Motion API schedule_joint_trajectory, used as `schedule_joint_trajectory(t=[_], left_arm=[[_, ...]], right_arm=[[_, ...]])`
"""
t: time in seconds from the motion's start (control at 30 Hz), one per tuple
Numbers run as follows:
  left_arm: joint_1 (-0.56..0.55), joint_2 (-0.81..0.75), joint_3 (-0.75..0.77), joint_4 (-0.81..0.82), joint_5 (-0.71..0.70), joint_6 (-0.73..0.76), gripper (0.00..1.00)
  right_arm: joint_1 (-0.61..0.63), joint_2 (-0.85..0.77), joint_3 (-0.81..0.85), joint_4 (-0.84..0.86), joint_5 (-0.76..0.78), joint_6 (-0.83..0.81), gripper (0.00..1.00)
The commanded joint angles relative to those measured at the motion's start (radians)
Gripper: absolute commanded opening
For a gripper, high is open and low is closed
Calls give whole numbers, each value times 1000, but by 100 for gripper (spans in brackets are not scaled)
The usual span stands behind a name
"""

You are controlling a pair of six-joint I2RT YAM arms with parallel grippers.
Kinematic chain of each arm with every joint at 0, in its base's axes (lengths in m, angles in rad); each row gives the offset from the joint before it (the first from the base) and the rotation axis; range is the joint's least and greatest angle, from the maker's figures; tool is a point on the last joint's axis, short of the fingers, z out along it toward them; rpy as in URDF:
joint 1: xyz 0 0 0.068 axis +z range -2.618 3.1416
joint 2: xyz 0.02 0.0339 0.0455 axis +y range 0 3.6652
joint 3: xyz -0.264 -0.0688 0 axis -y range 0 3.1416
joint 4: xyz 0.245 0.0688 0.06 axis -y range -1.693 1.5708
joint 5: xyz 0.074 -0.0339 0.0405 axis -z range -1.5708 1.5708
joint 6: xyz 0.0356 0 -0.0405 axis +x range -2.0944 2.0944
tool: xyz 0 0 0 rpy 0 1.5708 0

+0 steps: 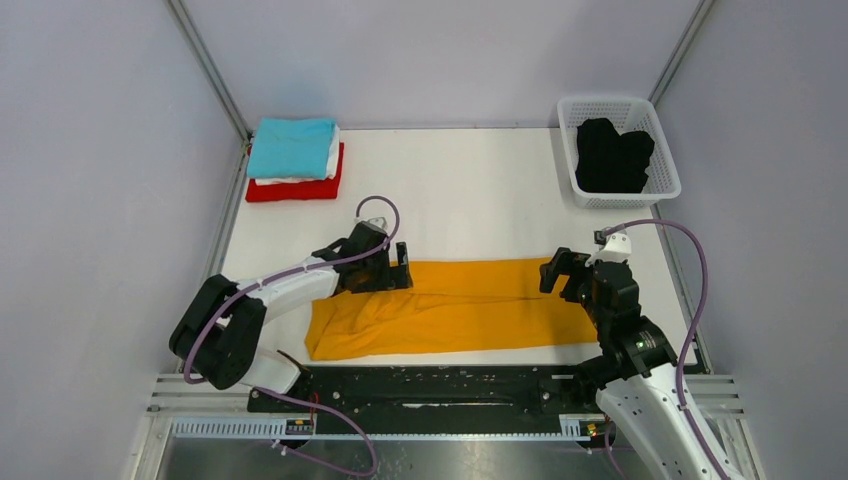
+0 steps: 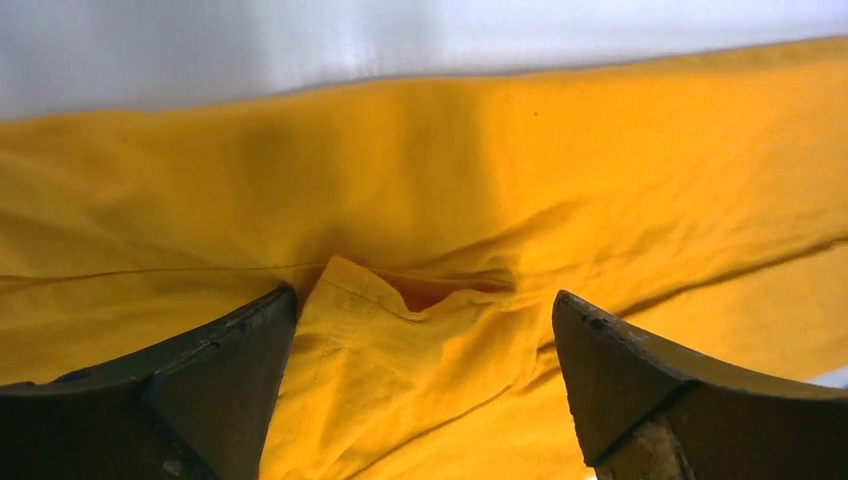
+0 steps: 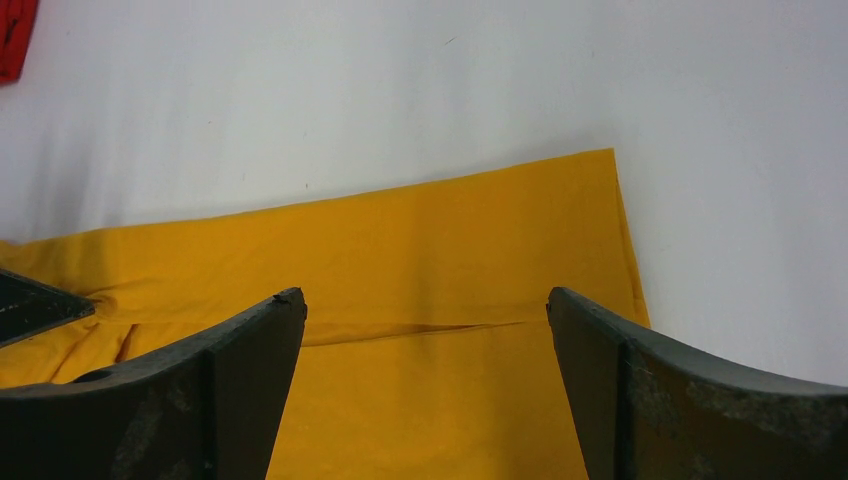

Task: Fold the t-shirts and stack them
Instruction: Rotate the tshirt 90 degrees

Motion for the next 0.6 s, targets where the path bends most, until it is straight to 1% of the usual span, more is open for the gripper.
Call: schedule_joint_trajectory(t=[0.0, 0.07, 0.17, 0.4, 0.43, 0.5, 0.57], left_arm=[[1, 11, 3, 98, 128, 8, 99], [-7, -1, -15, 112, 166, 6, 99], [-40, -37, -51, 116, 187, 3, 99], [-168, -124, -97, 83, 184, -36, 99], [-187, -134, -93, 56, 170, -40, 99], [-228, -160, -84, -13, 100, -44, 99], [-265, -192, -88, -43, 92, -42, 99]], right_arm=[[5, -5, -3, 10, 31, 8, 99], [5, -8, -5, 11, 32, 9, 99], [5, -11, -9, 11, 34, 9, 100], [5, -11, -9, 10, 36, 13, 99], [6, -12, -10, 11, 36, 13, 100], [5, -12, -9, 10, 35, 15, 100], [5, -11, -11, 10, 34, 15, 99]])
